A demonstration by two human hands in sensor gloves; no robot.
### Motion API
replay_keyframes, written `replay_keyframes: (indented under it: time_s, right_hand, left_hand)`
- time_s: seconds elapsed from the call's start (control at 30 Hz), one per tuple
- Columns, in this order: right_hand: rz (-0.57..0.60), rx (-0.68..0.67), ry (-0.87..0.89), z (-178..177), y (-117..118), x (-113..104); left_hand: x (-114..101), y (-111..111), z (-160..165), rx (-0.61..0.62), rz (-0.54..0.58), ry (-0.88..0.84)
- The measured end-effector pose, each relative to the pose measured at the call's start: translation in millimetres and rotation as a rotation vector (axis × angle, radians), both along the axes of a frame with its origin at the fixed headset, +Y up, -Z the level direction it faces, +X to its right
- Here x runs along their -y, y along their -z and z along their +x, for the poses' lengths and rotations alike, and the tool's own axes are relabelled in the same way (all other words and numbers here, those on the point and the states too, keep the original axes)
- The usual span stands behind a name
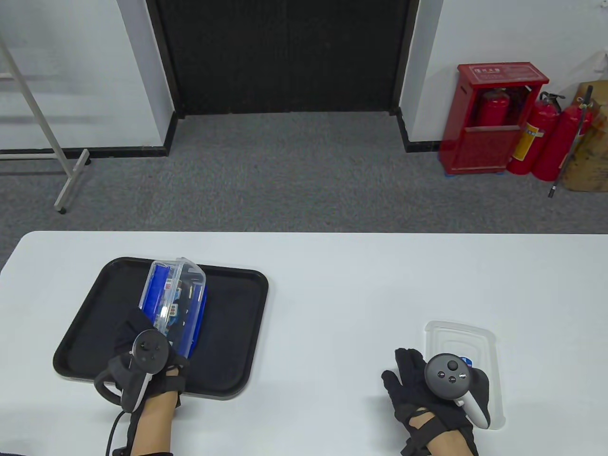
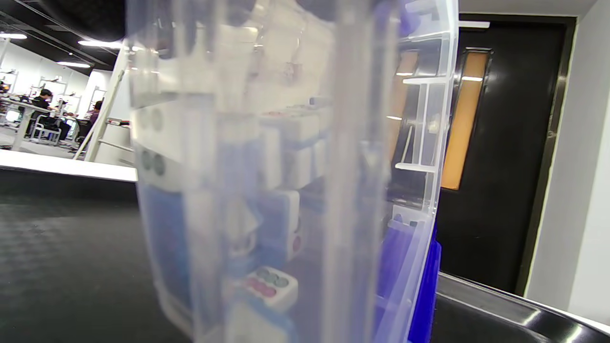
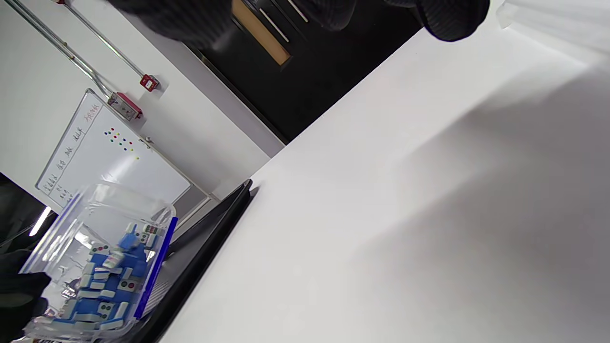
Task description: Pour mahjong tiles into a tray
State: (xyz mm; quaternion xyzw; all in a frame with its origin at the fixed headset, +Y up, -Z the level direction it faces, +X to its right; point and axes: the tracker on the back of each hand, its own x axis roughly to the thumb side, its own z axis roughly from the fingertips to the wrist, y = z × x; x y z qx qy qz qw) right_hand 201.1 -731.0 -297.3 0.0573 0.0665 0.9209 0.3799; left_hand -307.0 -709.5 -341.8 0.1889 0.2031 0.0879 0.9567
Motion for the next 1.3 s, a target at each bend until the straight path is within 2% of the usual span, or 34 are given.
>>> replay_keyframes:
  time_s: [0.73,1.3]
  right_hand:
    - [-0.009,0.021,0.007,7,2,-1]
    - [-0.008,0.044,0.014,14,2,-3]
  left_hand:
    - [-11,26,15,0.003,-0.093,0.169]
    - [-14,37,32,0.005,-0.148,0.249]
